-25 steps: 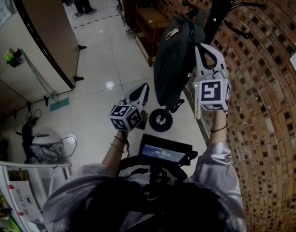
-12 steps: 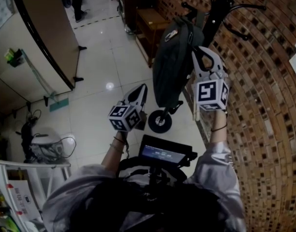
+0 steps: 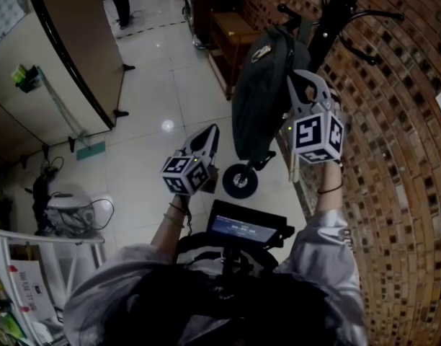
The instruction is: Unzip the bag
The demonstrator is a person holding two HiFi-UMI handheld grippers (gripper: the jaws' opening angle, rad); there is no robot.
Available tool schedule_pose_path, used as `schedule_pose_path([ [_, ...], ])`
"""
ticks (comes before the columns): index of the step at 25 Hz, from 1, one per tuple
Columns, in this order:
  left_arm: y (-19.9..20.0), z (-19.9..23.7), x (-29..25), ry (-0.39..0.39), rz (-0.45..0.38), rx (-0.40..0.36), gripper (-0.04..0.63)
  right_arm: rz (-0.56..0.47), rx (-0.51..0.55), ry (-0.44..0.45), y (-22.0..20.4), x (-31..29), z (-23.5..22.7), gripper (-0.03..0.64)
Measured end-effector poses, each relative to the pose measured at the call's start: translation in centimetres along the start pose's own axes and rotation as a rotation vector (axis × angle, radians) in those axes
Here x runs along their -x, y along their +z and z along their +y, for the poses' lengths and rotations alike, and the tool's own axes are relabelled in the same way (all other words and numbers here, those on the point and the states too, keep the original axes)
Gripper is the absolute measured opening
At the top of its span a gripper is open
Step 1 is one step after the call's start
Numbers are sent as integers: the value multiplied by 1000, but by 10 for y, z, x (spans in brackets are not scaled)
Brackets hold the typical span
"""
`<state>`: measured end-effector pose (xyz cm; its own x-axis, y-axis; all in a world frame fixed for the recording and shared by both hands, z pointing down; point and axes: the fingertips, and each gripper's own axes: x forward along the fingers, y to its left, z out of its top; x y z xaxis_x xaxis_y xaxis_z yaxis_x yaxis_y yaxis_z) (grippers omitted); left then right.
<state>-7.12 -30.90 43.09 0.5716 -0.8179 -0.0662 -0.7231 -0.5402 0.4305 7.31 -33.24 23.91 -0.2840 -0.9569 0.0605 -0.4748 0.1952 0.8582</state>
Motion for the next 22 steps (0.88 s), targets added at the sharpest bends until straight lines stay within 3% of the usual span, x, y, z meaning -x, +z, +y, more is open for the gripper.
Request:
schedule_pose_path([
  [6, -3, -4, -2, -3, 5, 3, 9, 2, 39, 22, 0, 7, 9, 15],
  [22, -7, -11, -3, -16, 18, -8, 9, -3, -20, 34, -3, 14, 19, 15],
])
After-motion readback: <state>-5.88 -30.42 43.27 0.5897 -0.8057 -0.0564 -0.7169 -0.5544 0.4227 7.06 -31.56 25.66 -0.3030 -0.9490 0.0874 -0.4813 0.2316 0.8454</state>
